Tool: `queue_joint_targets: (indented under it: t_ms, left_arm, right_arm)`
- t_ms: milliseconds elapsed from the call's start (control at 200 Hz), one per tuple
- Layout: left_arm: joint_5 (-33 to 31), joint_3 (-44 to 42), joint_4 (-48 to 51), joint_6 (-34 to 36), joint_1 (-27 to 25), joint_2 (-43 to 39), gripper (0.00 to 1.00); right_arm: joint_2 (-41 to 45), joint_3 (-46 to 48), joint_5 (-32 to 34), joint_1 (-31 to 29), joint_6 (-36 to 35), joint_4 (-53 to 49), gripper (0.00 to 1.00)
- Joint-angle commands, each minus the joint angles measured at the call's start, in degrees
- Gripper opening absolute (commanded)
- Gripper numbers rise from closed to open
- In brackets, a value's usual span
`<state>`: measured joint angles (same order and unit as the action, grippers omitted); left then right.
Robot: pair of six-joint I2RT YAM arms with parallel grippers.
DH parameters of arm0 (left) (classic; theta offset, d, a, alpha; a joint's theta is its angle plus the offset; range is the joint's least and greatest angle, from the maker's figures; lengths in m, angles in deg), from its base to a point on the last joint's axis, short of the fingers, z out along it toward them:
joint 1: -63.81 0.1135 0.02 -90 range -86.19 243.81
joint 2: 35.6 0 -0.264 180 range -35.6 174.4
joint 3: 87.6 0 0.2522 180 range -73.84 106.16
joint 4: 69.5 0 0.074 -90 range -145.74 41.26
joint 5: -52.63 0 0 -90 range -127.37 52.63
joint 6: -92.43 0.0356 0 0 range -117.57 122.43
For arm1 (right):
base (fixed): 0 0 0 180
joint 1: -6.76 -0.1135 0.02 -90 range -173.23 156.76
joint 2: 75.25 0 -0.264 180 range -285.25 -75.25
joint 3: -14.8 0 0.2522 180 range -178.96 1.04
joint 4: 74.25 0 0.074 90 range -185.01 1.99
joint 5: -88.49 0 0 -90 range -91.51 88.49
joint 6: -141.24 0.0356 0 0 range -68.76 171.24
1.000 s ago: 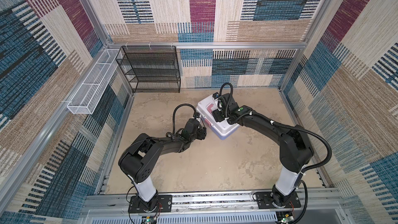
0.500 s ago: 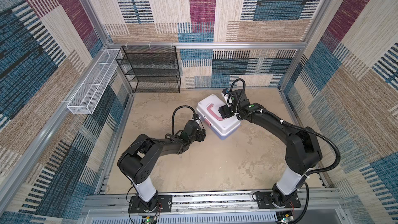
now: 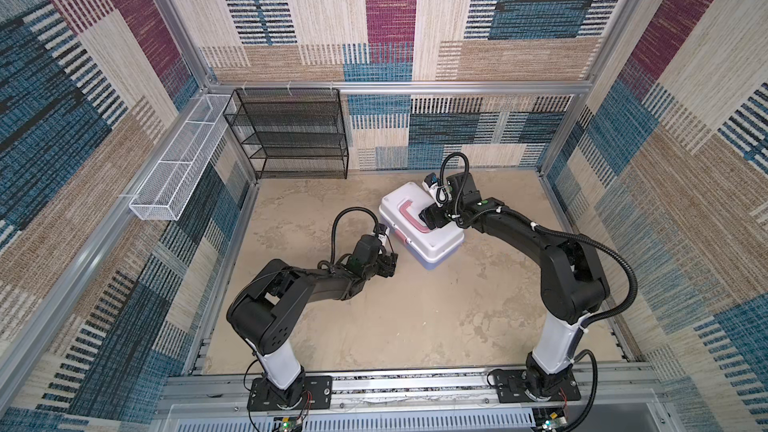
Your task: Pack the tool kit
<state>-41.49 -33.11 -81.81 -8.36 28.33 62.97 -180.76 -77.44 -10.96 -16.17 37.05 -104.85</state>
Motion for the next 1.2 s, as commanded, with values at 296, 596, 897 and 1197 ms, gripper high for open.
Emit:
queue_joint_targets:
  t_ms: [296, 596, 897, 1197]
  left_arm:
    - [6.2, -6.3, -15.2, 4.7, 0.4, -0.9, 0.76]
    - [7.6, -8.9, -18.9, 5.9, 0.6, -1.5, 0.77]
    - [6.8, -15.1, -23.5, 2.6, 0.6, -3.9, 0.77]
    - [5.6, -21.7, -30.5, 0.8, 0.6, -5.3, 0.76]
  right_arm:
    - [-0.4, 5.3, -7.0, -0.3, -8.8, -3.1, 0.76]
    - [-1.2, 6.6, -5.6, -3.2, -10.9, -3.7, 0.73]
    - [-1.6, 7.6, -4.7, -5.3, -11.3, -3.0, 0.72]
    - [-1.3, 9.6, -4.8, -8.0, -12.2, -2.5, 0.72]
